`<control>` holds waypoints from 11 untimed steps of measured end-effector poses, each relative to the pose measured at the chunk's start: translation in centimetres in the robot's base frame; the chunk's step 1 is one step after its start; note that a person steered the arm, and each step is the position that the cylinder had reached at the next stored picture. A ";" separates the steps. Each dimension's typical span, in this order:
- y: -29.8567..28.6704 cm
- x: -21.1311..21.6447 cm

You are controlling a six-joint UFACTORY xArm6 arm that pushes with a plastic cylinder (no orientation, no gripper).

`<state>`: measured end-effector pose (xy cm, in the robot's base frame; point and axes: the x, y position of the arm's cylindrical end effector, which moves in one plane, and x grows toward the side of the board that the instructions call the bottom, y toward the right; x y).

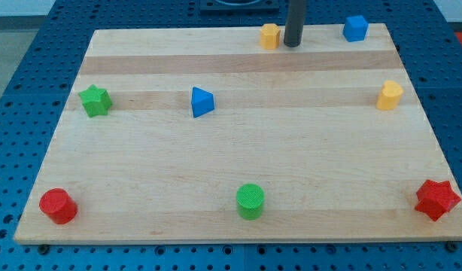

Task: Move the yellow hexagon towards the blue triangle

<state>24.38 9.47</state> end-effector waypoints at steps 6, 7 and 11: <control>-1.9 -3.2; -2.2 -3.8; -7.2 1.1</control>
<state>25.44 2.30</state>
